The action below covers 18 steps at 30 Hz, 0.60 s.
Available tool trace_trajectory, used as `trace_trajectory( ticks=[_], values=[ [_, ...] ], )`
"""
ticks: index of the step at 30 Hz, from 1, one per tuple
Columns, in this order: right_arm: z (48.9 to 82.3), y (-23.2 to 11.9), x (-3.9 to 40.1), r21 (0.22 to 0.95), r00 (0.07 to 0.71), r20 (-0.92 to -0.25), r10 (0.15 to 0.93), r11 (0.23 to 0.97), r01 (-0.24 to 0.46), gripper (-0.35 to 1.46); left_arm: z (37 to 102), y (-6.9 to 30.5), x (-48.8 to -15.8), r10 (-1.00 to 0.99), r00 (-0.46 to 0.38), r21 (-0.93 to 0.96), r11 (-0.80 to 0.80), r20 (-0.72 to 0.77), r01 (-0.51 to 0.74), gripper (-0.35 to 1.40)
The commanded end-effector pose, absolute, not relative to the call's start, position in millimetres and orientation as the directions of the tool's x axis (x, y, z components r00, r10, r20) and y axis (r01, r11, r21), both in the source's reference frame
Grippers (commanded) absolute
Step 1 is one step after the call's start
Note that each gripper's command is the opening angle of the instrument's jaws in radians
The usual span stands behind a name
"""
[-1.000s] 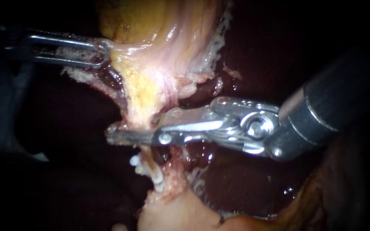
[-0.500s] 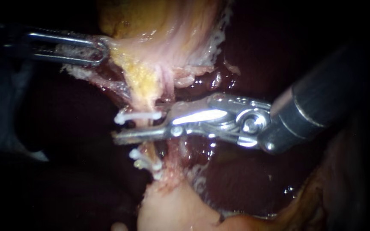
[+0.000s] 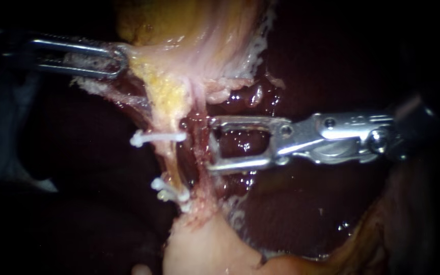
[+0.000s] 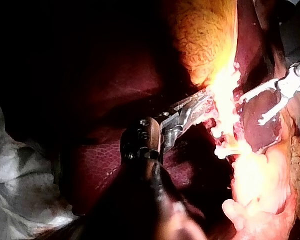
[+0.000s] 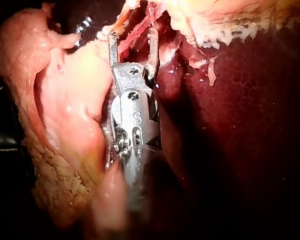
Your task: Going back third clip left tube
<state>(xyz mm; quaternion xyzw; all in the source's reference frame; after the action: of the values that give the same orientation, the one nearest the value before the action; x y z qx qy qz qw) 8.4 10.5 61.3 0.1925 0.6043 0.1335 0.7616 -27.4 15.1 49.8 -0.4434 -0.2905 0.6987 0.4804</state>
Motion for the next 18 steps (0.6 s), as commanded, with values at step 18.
trace_trajectory(
  ticks=[18],
  values=[
    [60.2,9.8,1.7,0.400,0.232,-0.899,0.373,0.913,0.082,0.50,49.9,15.2,-27.8,0.929,-0.144,-0.831,-0.369,-0.341,-0.415,-0.35]
  ],
)
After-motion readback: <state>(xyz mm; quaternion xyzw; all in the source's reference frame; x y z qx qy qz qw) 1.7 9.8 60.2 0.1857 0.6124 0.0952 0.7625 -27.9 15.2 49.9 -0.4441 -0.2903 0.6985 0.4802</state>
